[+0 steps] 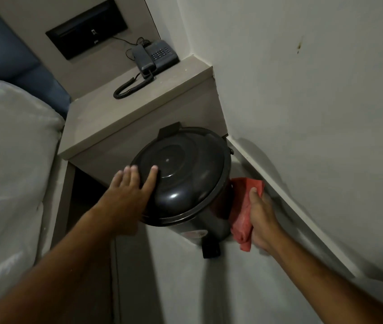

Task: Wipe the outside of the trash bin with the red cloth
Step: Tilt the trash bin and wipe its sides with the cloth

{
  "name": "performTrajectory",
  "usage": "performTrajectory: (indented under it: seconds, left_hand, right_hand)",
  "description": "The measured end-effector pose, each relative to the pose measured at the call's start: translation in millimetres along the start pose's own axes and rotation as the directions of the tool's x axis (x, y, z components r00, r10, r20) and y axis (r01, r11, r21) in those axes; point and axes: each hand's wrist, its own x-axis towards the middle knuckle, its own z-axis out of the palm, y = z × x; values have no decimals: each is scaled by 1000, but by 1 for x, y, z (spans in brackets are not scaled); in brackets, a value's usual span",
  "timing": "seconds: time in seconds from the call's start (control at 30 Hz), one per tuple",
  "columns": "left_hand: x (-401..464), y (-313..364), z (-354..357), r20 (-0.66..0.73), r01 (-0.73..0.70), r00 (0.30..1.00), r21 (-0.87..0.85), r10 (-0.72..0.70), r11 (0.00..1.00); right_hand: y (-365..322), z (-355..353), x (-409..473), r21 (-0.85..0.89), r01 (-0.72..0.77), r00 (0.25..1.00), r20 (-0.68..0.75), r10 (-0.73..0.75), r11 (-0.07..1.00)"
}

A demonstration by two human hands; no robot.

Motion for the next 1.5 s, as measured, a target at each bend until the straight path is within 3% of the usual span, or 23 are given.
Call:
performTrajectory:
  seconds: [0.17,0.23,0.33,0.4,0.47,0.53,0.67,0.83,0.9,0.97,1.07,1.13,1.23,1.33,1.4,1.5]
  left_hand:
    - [-5,28,-9,-84,208,972,-123,-219,970]
    - [-4,57,-24,-161,228,953,-185,-258,956]
    - [-2,93,-47,-297,145,930,-242,-215,959]
    - [-2,87,-58,-445,70,878,-245,-177,967]
    - [-2,65,-52,-541,-49,841,-137,-33,989]
    - [-2,36,-34,-471,-233,862,-37,189,972]
    - [-3,1,3,-124,-256,963,-136,240,957]
    - [0,14,2,-214,-116,971,-57,102,992]
    - [-2,25,-10,-242,-98,964,76,114,992]
    - [-7,39,-21,-308,-130,940,82,149,988]
    - [-3,38,-37,-405,-106,910,-19,89,994]
    - [5,20,-40,-433,-61,901,-116,5,991]
    - [8,-12,-28,-458,-7,875,-329,-154,944]
    - [4,-25,-12,-436,48,855,-472,-280,880]
    - [2,-28,-5,-428,3,857,-552,-286,834]
    - [5,-23,0,-431,-177,879,-691,-204,700]
  right_hand:
    - [4,-1,-4,-51,69,998,4,-69,996]
    - [7,-4,-5,-39,92,996,25,-91,995]
    - [7,-5,-8,-73,118,993,-11,-119,990]
    - [6,-7,-8,-82,124,990,-59,-129,989]
    - [5,-10,-7,-52,100,993,-54,-103,994]
    - [7,-13,-5,-20,73,996,-52,-74,997]
    - [9,-8,-7,-30,56,997,-49,-57,998]
    - [12,-2,-8,-65,79,996,-26,-81,995]
    - [7,2,-9,-65,124,992,-24,-126,990]
    - [-5,2,-8,-76,194,980,-19,-196,978]
    - [-14,-5,-4,-104,260,965,53,-256,960]
    - [-14,-4,-4,-247,228,974,68,-218,942]
    - [-18,2,-2,-512,354,930,108,-351,783]
    - [-28,21,-3,-555,531,843,262,-470,641]
    - [-30,44,-9,-543,575,812,287,-508,612]
    - [-42,81,-8,-566,637,751,305,-585,524]
